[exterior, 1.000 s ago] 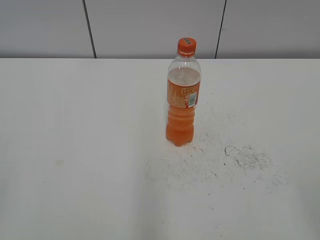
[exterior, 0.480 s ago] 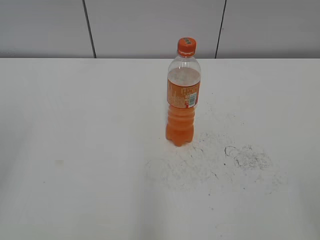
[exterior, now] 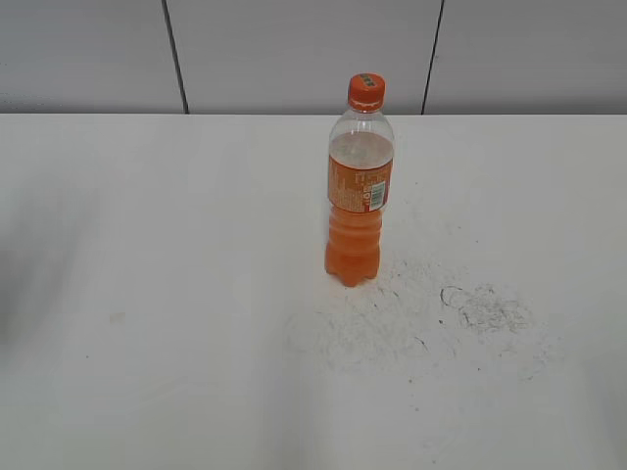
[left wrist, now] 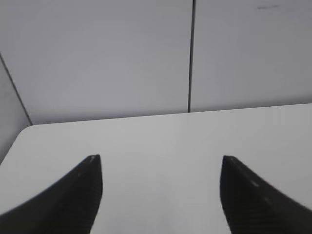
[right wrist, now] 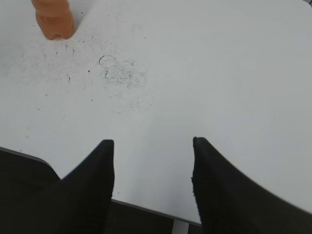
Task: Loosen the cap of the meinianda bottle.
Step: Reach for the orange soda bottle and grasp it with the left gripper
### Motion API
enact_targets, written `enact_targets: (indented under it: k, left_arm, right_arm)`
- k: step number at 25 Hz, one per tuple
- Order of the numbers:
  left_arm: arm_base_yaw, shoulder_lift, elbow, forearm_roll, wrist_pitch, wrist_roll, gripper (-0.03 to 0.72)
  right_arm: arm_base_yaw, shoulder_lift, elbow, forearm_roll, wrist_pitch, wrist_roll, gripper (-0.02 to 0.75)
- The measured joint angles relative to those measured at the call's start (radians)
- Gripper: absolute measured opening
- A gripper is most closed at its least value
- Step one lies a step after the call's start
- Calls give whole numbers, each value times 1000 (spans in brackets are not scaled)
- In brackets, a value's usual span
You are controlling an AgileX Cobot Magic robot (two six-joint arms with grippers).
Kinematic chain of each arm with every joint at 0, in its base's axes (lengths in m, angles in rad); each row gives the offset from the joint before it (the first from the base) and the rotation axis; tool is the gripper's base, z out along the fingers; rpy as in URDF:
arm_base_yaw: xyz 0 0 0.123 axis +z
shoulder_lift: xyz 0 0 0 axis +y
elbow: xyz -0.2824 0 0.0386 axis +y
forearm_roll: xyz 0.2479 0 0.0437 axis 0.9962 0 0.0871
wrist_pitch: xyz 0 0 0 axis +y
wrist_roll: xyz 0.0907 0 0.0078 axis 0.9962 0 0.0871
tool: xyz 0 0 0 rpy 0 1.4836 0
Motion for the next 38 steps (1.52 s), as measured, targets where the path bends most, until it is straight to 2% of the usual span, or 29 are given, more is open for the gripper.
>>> enact_targets:
  k: [6,9,14,19,23,29,31,33,38]
  left_arm:
    - [-148,309,0,67,-317,-14,581]
    - [-178,461,1,165,-442,-138,581]
    - [-182,663,1,499,-702,-391,580]
    - [-170,824,-48,749,-832,-529,580]
    - [-131,925,-170,1042,-847,-693,580]
    - [-82,1065,-448,1640,-863,-1040,580]
    - [-82,1099,-508,1757,-890,-1101,580]
    - [-83,1123,-525,1790,-910,-1125,580]
    - [-88,1130,-531,1786,-931,-1134,580]
  right_arm:
    - [0,0,0,0,0,0,386]
    - [0,0,0,0,0,0,386]
    - [0,0,0,0,0,0,386]
    - [0,0,0,0,0,0,386]
    - [0,0,0,0,0,0,386]
    - [0,0,0,0,0,0,386]
    - [0,0,0,0,0,0,386]
    - [0,0,0,0,0,0,386]
    - [0,0,0,0,0,0,386]
